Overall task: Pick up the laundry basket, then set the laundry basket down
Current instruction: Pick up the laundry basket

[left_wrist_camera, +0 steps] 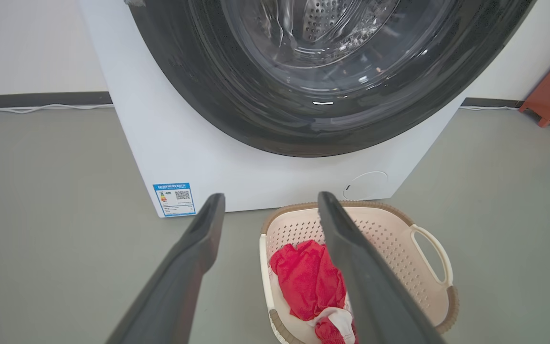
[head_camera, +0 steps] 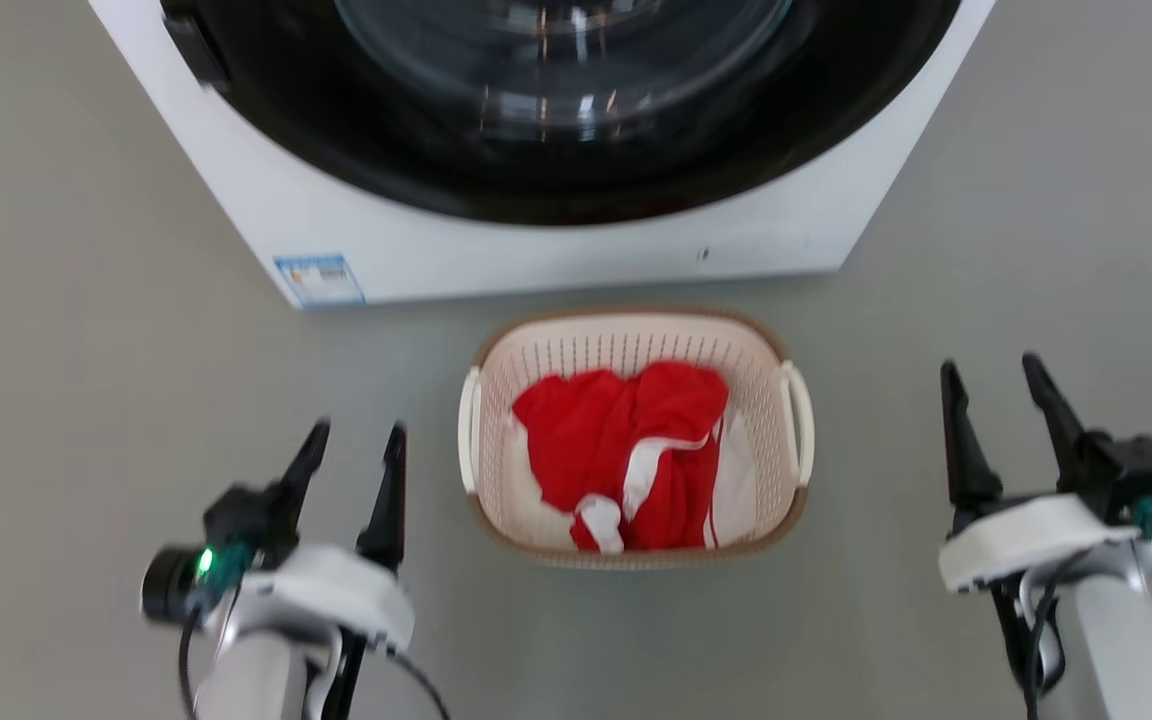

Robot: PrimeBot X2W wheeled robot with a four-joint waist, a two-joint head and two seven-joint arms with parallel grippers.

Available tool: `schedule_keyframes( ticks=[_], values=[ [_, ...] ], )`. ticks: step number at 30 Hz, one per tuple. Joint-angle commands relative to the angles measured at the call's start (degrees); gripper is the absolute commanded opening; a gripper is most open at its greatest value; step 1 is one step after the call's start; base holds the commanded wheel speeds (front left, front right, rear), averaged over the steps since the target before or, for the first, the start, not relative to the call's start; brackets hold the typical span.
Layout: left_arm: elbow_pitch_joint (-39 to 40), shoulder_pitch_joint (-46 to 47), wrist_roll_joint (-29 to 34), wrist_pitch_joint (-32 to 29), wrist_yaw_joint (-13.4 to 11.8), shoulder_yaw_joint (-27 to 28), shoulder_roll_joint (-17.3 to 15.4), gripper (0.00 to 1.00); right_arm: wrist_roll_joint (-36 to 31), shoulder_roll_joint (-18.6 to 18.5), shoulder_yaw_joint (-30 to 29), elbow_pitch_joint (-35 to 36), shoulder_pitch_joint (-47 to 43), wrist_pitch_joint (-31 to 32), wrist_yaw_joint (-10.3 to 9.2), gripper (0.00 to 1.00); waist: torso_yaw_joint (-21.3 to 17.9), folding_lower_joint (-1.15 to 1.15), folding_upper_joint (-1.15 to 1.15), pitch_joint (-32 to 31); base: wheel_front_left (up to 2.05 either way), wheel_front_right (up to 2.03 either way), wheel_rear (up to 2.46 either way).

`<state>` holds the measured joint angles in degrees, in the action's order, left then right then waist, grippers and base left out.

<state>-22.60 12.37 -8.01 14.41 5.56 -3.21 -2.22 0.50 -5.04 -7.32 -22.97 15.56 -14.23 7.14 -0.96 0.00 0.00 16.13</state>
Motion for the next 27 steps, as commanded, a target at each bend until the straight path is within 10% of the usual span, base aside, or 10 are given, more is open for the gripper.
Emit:
schedule_keyframes(
  ticks=[1,27],
  values=[
    [-0.11,3.85,-0.34,0.59,-0.42,0.87,-0.65,1.0,-0.47,-0.67,1.13,0.51,2.5,-0.77,0.35,1.0,0.69,0.0,0.0,4.63,0.0,0.0,0.0],
    [-23.23,32.4,-7.79,0.59,-3.29,-11.74,-0.65,1.0,2.63,-1.91,4.31,-21.3,25.68,-0.77,0.35,1.0,2.09,0.0,0.0,27.71,0.0,0.0,0.0]
  ],
)
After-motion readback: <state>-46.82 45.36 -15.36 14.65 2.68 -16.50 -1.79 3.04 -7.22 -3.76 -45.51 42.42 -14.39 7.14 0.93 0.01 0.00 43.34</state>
